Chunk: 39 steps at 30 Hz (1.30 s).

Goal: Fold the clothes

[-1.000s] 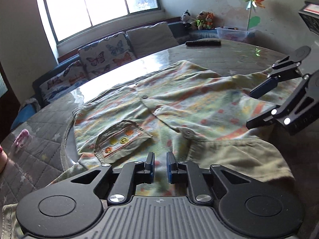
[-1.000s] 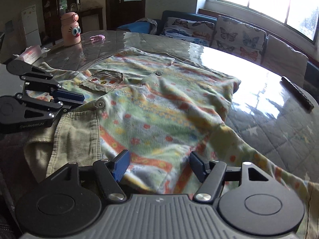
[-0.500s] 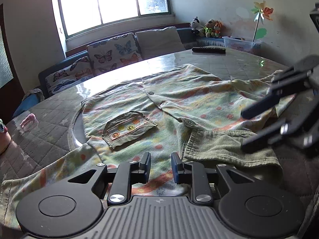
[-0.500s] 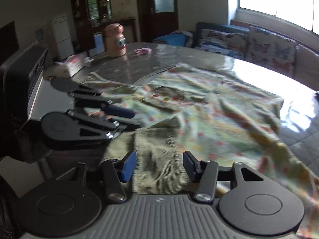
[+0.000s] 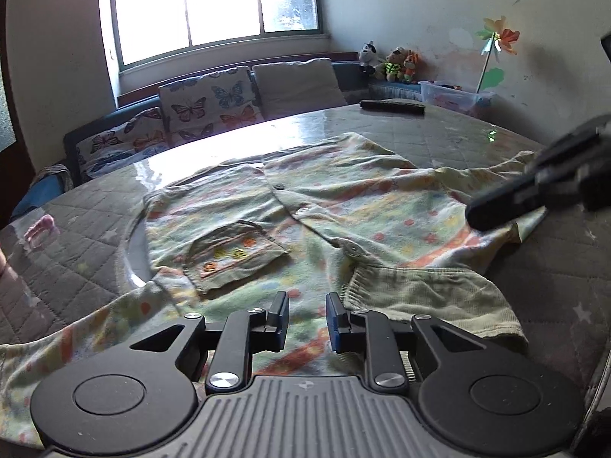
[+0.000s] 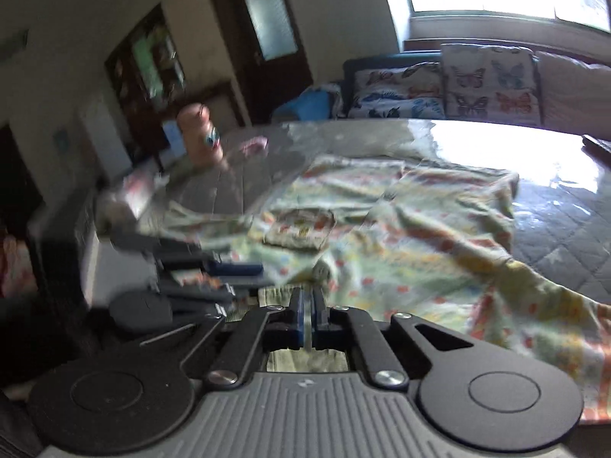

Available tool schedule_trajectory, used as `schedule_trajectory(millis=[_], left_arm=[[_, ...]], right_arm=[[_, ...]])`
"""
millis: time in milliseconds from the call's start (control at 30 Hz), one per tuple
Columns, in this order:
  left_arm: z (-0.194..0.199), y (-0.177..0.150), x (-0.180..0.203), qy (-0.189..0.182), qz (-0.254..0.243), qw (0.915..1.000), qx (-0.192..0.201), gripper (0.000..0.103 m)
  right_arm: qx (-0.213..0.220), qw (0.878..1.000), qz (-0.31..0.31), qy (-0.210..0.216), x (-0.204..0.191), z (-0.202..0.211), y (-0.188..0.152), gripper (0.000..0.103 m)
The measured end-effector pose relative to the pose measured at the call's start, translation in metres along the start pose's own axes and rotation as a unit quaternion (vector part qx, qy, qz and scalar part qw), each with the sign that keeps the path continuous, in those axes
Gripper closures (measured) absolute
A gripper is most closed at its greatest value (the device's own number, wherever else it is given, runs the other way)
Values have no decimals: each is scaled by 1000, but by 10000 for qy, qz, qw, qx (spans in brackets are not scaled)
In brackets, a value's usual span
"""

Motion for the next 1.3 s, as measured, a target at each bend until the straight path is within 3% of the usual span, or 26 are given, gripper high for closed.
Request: schedule_trajectory(millis=[167, 300, 433, 500, 600, 933, 1100, 1200, 1300], left_arm=[[-4, -1, 2, -55, 92, 9999, -42, 80], [-3, 1, -4, 46, 154, 9999, -43, 80], [0, 0, -5, 68, 165, 9998, -47, 80], [0, 1, -5, 71, 172, 9998, -26, 80], [1, 3, -7, 89, 190, 9998, 8, 80], [-3, 2, 2, -159, 170, 9997, 6, 80], [-3, -2, 6, -129, 50, 9999, 2, 80], [1, -3, 6, -79, -23, 10000, 27, 80], [4, -5, 8, -71, -87, 9999, 61, 80]], right_arm=[[-137, 9999, 75, -70, -2, -9, -4, 96], [-413, 9986, 330, -74, -12, -29, -16, 77], [-563, 9972, 490, 13, -21, -45, -26, 67], [-563, 9969, 553, -38, -23, -50, -28, 69], [-508, 9968, 587, -174, -22, -51, -28, 98], [268, 9989, -372, 111, 6, -1, 2, 100], [-58, 9994, -142, 321, -2, -13, -1, 100], [-171, 9986, 61, 492, -13, -16, -2, 94], [63, 9983, -9, 584, -11, -10, 8, 93]])
Point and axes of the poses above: each gripper's, at about its wrist camera, not at the fingertips, and z roughly against the way its jaws point, x to its right, y to its top, the point moved 3 cm from there along -z, roughly the way its jaws point, and after that the axes turned 3 degrees about y, right-handed, at the moved point
